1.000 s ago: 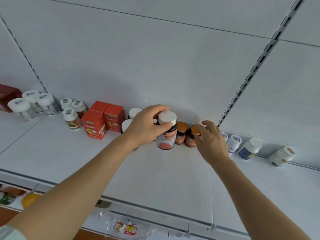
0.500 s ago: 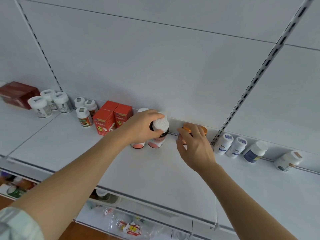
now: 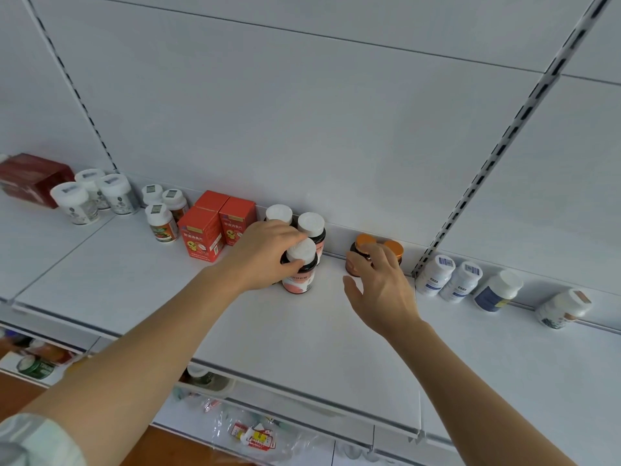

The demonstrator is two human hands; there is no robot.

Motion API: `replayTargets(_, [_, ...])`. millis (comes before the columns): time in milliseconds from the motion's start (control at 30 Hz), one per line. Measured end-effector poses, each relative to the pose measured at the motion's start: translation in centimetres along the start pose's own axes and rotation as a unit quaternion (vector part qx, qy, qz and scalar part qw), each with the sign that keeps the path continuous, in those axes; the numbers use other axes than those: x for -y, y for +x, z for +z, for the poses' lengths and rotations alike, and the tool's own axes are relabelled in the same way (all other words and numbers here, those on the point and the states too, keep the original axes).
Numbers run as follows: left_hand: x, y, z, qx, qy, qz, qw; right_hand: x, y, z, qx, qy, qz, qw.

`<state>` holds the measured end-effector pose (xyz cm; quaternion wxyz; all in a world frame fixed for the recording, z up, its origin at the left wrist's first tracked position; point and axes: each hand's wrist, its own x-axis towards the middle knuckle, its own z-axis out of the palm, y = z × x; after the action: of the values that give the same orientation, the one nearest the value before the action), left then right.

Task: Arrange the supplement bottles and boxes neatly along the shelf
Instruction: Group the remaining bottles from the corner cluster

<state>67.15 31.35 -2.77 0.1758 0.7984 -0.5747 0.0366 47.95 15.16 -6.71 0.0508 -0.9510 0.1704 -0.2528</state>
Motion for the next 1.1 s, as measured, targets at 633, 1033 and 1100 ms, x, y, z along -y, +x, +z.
replayTargets(633, [-4.2, 1.9, 1.7, -0.086, -0.004, 0.066, 0.994, -0.9, -3.7, -2.9, 0.038, -0.069, 0.099, 0.992])
replayTargets(1033, [-25.3, 4.2, 6.5, -0.074, -0.075, 0.197, 0.975, -9.7, -18.4, -14.1, 0.005, -0.146, 0.249, 0.957])
replayTargets(1100, [-30.1, 4.1, 7.7, -0.065, -0.084, 0.206, 0.973, -11.6, -22.1, -16.6, 0.0, -0.152, 0.266, 0.952])
